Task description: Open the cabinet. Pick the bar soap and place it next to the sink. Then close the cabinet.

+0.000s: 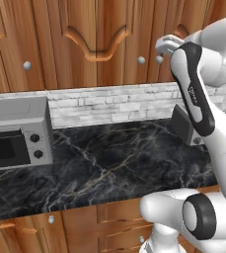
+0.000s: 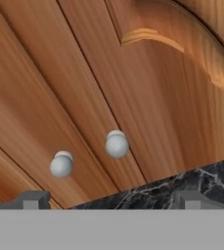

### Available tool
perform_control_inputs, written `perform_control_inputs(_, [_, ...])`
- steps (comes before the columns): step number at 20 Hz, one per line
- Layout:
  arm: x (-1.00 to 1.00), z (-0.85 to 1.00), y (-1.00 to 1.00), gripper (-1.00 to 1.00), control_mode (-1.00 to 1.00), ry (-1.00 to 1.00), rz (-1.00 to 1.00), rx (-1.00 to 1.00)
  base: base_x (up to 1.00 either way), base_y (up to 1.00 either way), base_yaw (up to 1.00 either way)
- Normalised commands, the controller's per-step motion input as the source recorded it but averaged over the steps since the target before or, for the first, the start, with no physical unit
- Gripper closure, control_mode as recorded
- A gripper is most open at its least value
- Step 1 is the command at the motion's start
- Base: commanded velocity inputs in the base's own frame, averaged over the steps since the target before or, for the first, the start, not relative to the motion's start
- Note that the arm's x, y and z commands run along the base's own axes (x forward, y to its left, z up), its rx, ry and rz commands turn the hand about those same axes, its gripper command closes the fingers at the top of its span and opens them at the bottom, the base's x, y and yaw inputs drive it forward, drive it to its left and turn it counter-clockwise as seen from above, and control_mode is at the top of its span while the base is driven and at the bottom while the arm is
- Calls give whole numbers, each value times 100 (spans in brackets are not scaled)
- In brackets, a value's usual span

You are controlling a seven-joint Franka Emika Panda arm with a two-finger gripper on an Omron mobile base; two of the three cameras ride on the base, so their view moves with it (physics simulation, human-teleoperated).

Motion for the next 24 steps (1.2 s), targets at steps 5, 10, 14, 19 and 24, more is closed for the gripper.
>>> perform_control_inputs(5, [24,-33,0,-100,-100,0,0,0,0,0,0])
perform_control_inputs(10, [20,-5,0,-100,-100,0,0,0,0,0,0])
perform_control_inputs(14, [18,0,0,-100,-100,0,0,1,0,0,0])
perform_control_inputs(19, [12,0,0,-100,-100,0,0,5,0,0,0])
perform_control_inputs(24, [9,0,0,-100,-100,0,0,6,0,0,0])
